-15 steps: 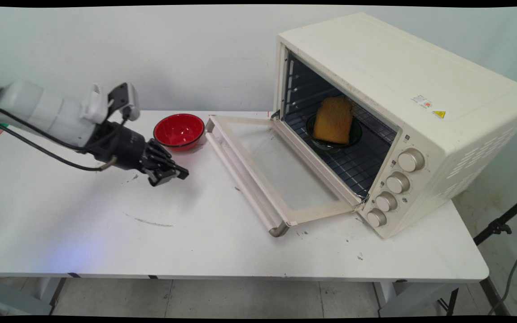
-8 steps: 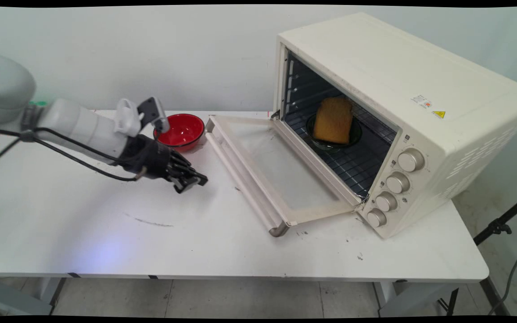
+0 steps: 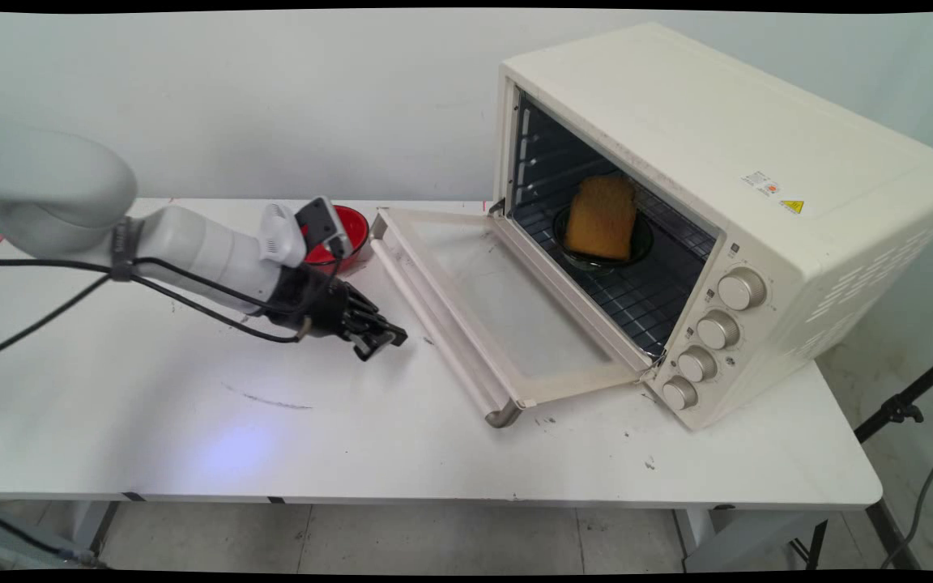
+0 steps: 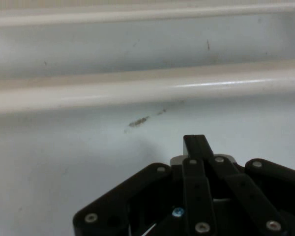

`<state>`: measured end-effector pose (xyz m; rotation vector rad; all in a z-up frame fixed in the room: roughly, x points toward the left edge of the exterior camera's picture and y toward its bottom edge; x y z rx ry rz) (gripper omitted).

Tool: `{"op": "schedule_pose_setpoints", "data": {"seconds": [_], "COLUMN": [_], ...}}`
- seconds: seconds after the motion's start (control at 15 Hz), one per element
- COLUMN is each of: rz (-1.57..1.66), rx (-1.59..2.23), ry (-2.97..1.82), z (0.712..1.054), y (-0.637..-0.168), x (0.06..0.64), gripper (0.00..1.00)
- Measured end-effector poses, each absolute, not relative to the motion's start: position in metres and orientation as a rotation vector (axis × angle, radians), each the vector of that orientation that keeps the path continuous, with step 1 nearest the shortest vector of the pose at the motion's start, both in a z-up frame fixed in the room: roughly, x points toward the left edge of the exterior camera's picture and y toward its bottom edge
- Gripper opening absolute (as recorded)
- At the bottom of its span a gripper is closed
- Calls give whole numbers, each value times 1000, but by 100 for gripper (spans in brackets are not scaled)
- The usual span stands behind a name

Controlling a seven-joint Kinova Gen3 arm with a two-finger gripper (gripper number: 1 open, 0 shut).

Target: Close the oven

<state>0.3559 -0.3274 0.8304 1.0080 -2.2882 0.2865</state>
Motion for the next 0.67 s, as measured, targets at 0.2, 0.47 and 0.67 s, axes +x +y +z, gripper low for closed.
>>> {"op": "schedule_pose_setpoints", "data": {"seconds": [0.2, 0.47, 0.67], "rz": [289, 291, 294], "rx": [1006, 1002, 1001], "ry": [-2289, -2287, -2282], "z": [822, 812, 808], "y": [-333, -341, -347], "x": [346, 333, 325], "gripper": [0, 0, 0]}}
